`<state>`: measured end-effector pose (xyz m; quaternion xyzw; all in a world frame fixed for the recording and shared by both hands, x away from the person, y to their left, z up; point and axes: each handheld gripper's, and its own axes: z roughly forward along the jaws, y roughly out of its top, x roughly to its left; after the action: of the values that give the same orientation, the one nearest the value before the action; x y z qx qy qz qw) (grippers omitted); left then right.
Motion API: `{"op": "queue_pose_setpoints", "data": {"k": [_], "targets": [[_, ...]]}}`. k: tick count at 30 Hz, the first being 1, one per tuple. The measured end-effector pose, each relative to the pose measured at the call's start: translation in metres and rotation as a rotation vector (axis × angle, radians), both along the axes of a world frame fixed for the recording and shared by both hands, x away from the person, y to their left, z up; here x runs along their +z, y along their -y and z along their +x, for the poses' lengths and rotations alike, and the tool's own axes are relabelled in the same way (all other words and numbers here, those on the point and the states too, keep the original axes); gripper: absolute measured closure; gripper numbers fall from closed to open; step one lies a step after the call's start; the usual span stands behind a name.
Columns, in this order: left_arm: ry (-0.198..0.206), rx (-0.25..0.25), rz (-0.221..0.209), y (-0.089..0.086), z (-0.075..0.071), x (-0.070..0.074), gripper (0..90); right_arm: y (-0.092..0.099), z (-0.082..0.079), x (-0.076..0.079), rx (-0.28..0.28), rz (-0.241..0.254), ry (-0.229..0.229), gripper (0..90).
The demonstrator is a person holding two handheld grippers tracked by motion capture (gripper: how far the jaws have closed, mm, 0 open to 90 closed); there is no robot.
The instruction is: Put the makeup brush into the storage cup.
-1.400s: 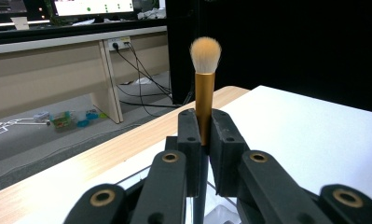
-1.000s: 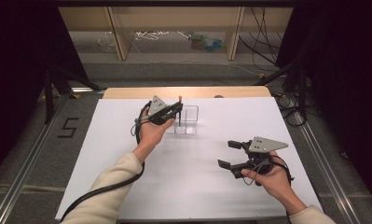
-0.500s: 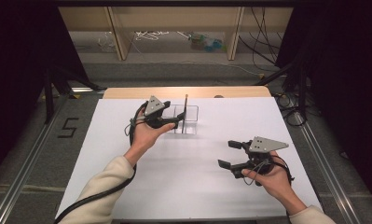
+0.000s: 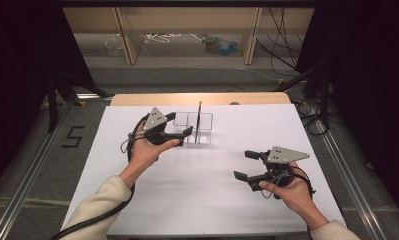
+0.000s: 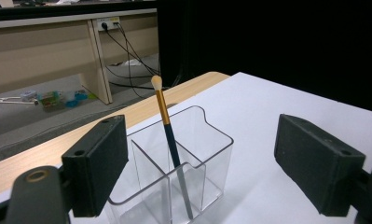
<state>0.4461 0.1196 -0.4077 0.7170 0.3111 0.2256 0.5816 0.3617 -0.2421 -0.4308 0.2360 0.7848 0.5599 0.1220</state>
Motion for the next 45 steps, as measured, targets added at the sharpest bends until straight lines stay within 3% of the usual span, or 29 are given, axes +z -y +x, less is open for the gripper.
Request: {"op": "queue_pose_setpoints", "data": {"k": [3,12,14,17,22,45], "targets": [[0.0,-0.005,-0.013,-0.003,-0.005,0.001,16.6,-0.002,0.0,-0.001,0.008,0.022,0.014,16.8],[0.01,-0.02,-0.01,-0.014,-0.026,-0.003,16.4,0.001,0.0,0.002,0.004,0.007,0.014,14.9],[0.014,-0.026,-0.009,-0.017,-0.032,-0.005,16.4,0.0,0.0,0.001,0.008,0.028,0.024,14.6],[0.019,-0.031,-0.012,-0.021,-0.04,-0.007,16.4,0.0,-0.001,0.002,0.004,0.006,0.019,14.5],[0.034,-0.036,-0.014,-0.027,-0.051,-0.008,16.4,0.0,0.0,0.002,0.007,0.011,0.026,14.5],[0.052,-0.042,-0.017,-0.043,-0.075,-0.014,16.4,0.0,-0.001,0.002,0.0,0.015,0.028,14.9]]}}
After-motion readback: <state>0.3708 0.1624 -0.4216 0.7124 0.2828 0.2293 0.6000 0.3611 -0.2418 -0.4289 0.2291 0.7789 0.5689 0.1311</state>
